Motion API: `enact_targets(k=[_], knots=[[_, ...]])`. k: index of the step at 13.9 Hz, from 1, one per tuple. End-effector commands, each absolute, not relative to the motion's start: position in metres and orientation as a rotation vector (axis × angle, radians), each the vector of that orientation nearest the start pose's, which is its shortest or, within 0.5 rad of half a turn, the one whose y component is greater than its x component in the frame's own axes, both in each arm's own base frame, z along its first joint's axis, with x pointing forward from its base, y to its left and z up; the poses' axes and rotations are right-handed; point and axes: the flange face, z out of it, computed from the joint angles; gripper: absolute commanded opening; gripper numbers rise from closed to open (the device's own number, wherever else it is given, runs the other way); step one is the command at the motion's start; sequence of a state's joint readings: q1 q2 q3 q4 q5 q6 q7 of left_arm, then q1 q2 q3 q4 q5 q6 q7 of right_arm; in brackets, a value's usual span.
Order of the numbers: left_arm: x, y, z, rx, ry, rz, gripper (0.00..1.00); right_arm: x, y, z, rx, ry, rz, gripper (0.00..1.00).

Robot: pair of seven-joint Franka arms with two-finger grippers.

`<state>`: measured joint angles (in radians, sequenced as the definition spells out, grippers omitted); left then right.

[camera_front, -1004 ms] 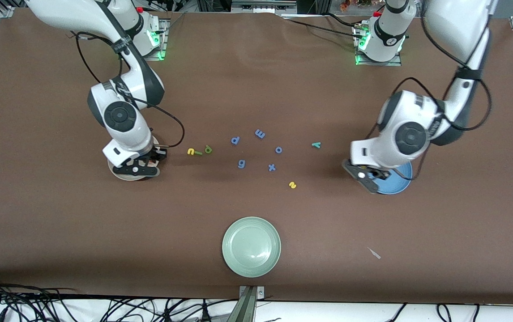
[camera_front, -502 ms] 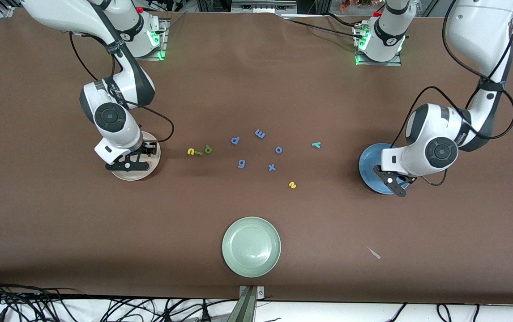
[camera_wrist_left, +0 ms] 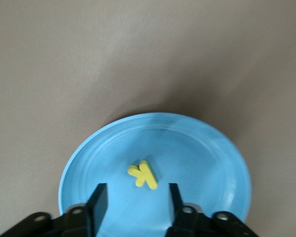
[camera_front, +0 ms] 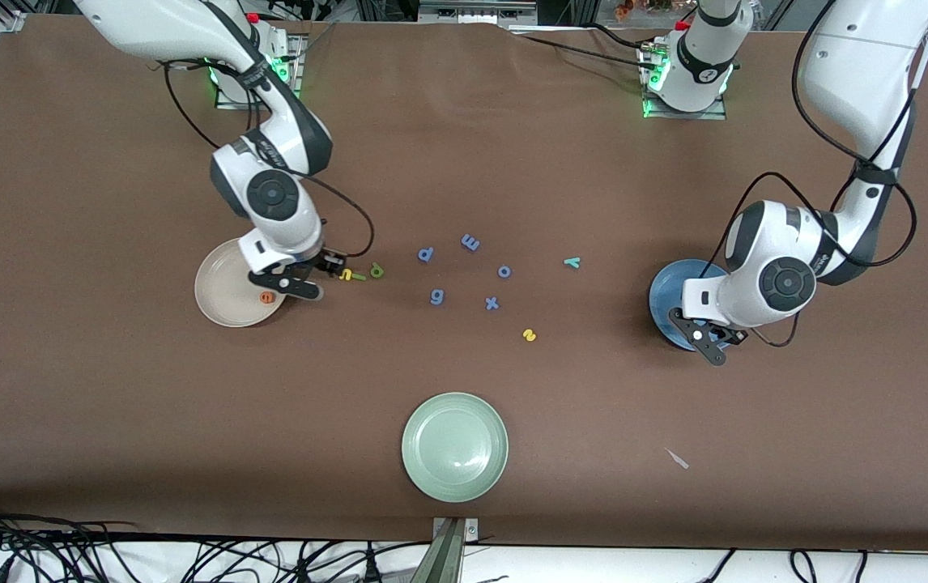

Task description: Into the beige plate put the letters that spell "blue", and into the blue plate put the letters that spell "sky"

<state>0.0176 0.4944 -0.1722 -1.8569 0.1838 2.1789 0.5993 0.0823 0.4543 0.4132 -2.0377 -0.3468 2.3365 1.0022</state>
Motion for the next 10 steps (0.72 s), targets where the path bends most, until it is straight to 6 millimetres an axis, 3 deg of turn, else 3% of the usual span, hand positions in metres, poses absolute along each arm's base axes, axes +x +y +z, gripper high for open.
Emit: enact_targets(k=[1, 5, 8, 10], knots=[[0.601, -0.117, 0.294, -2.815, 1.242, 0.296, 1.0, 0.532, 0.276, 0.213, -3.154, 0.514, 0.041, 0.74], [0.568, -0.195, 0.31, -2.893, 1.025, 0.338, 1.0, 0.532, 0.279, 0.2, -3.13, 0.49, 0.023, 0.74], [0.55, -0.234, 0.307, -2.863, 1.128, 0.344, 1.0, 0.53, 0.28, 0.191, -3.125, 0.465, 0.01, 0.73], [0.526, -0.262, 0.289, -2.842, 1.24, 0.32, 1.0, 0.53, 0.278, 0.19, -3.148, 0.418, -0.014, 0.73]])
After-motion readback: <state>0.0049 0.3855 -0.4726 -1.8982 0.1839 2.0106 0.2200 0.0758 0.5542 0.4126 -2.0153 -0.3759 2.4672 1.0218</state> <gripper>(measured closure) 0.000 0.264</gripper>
